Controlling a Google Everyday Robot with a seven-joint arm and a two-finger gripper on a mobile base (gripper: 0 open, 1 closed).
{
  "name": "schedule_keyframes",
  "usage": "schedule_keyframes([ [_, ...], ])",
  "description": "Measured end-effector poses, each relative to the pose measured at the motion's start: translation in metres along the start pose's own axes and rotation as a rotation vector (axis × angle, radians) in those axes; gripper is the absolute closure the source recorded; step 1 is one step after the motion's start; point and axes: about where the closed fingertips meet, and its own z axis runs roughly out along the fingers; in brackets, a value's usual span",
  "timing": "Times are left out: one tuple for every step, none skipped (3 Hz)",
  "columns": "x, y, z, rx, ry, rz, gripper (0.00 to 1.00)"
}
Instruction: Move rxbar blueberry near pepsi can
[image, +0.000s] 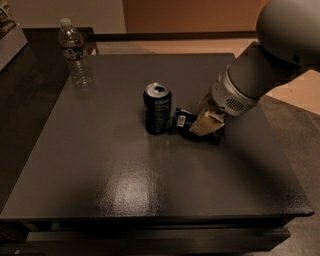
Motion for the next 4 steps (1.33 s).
schedule_keyframes([
  [-0.014, -0.001, 0.012, -0.027, -0.016, -0.013, 0.83],
  [-0.024, 0.002, 0.024, -0.06, -0.033, -0.024, 0.59],
  [-0.031, 0.007, 0.033, -0.081, -0.052, -0.028, 0.36],
  [-0.032, 0.008, 0.033, -0.08, -0.051, -0.031, 0.13],
])
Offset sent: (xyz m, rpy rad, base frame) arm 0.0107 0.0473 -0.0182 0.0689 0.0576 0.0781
